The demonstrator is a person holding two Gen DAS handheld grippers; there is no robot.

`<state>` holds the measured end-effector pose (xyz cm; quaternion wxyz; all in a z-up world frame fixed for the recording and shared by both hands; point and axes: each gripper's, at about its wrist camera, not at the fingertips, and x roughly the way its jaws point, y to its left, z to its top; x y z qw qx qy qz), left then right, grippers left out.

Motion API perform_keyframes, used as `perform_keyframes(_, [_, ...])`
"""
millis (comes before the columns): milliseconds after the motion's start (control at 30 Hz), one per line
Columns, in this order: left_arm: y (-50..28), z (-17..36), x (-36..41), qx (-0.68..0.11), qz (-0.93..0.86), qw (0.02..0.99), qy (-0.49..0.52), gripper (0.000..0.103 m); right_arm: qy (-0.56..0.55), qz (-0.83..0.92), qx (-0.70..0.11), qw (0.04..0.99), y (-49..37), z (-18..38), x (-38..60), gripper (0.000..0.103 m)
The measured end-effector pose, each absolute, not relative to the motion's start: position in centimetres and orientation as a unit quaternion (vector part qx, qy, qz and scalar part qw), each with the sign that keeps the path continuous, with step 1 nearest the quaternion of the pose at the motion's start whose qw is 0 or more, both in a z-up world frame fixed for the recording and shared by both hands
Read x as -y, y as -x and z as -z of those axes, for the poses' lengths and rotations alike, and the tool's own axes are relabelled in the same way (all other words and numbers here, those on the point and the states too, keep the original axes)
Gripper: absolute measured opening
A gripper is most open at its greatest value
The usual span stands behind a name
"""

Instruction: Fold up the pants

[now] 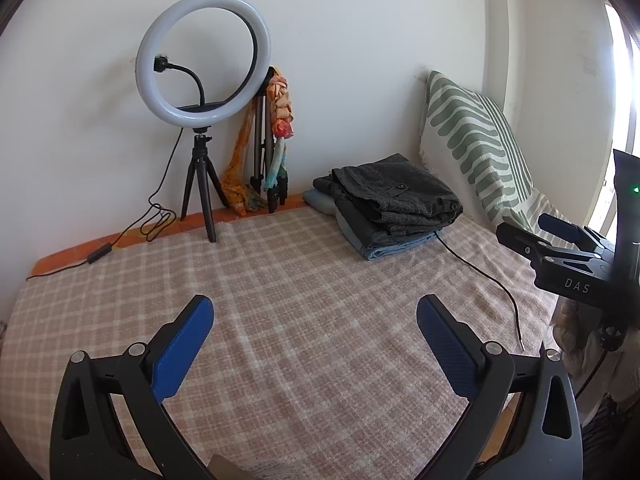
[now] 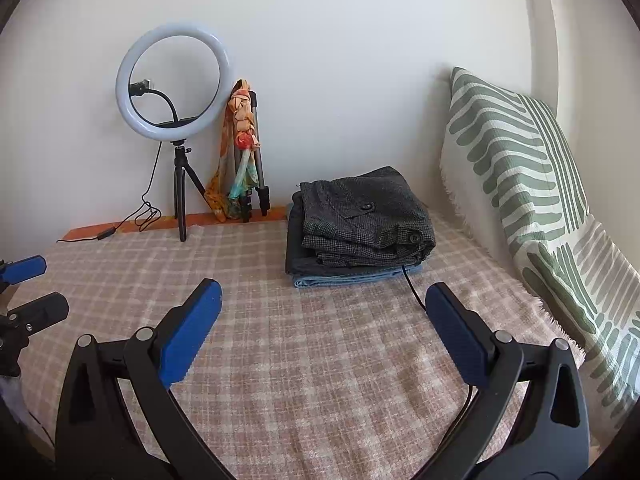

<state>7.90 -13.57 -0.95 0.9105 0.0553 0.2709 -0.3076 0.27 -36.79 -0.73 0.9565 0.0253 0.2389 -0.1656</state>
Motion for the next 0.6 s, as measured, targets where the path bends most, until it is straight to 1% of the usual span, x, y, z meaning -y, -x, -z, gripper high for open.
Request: perform_keyframes(600, [-7.87,0.93,13.50,-0.272,0.312,0.908,-0.058,0.101,-0.028,0.165,-0.240,0.956,-0.29,0.77,36.68,0.103])
